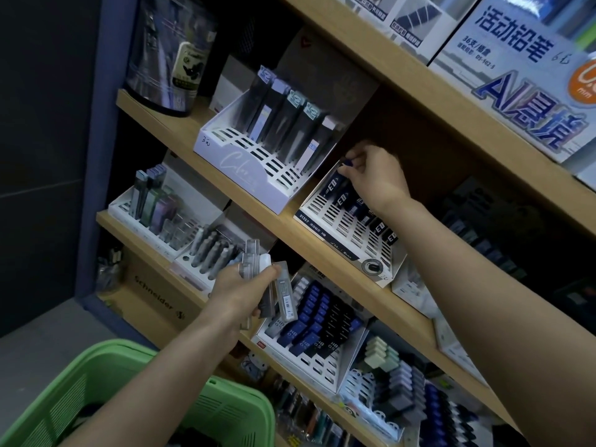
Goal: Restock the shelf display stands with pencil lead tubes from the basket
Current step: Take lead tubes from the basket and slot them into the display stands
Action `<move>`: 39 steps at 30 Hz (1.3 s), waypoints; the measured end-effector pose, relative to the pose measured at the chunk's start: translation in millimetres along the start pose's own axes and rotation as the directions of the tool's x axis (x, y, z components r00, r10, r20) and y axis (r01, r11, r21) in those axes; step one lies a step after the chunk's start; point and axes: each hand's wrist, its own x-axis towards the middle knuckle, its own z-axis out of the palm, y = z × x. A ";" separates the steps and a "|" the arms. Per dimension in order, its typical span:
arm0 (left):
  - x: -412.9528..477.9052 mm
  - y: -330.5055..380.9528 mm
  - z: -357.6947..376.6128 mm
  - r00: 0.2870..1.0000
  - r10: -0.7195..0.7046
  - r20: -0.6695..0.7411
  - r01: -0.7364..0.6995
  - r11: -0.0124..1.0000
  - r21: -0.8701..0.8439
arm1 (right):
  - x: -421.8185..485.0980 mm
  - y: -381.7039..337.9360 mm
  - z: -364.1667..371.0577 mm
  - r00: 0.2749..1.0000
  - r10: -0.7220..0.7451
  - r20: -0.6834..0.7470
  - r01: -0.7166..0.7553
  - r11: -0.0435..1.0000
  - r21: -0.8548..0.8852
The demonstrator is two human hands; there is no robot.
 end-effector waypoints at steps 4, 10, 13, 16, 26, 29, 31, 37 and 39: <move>-1.5 1.7 -0.3 1.000 -0.004 0.003 0.004 1.000 -0.012 | -0.8 4.7 0.6 0.997 0.048 0.060 -0.051 0.998 0.044; -0.1 0.9 -1.6 1.000 -0.010 0.005 0.010 1.000 -0.005 | -1.6 2.9 -0.5 0.997 -0.003 0.076 0.000 0.999 0.043; 1.9 -0.8 -2.6 1.000 -0.001 0.020 0.001 1.000 -0.017 | -3.5 1.1 0.1 0.999 -0.020 0.041 0.021 0.999 -0.031; 4.2 0.7 -4.9 1.000 0.007 0.027 -0.005 0.999 -0.044 | -9.0 0.4 2.6 0.998 -0.057 -0.017 0.054 0.989 -0.139; 3.5 5.7 -12.8 1.000 0.022 0.004 -0.021 0.997 -0.080 | -112.2 -36.2 23.1 0.922 -0.300 0.245 0.274 0.952 0.135; 0.6 6.5 -11.3 0.999 0.047 -0.007 -0.047 0.995 -0.084 | -127.2 -32.4 36.6 0.873 -0.215 0.439 0.115 0.963 0.243; -0.8 5.8 -11.3 0.998 0.060 0.005 -0.060 0.995 -0.075 | -129.3 -30.5 37.2 0.873 -0.167 0.458 0.016 0.949 0.315; -6.6 4.2 -6.2 0.986 0.114 0.119 -0.113 0.993 -0.011 | -135.6 -20.4 14.7 0.866 -0.070 0.495 -0.199 0.860 0.470; -9.0 2.6 -4.7 0.985 0.099 0.139 -0.103 0.994 0.021 | -137.8 -12.6 0.7 0.898 -0.055 0.436 -0.200 0.833 0.516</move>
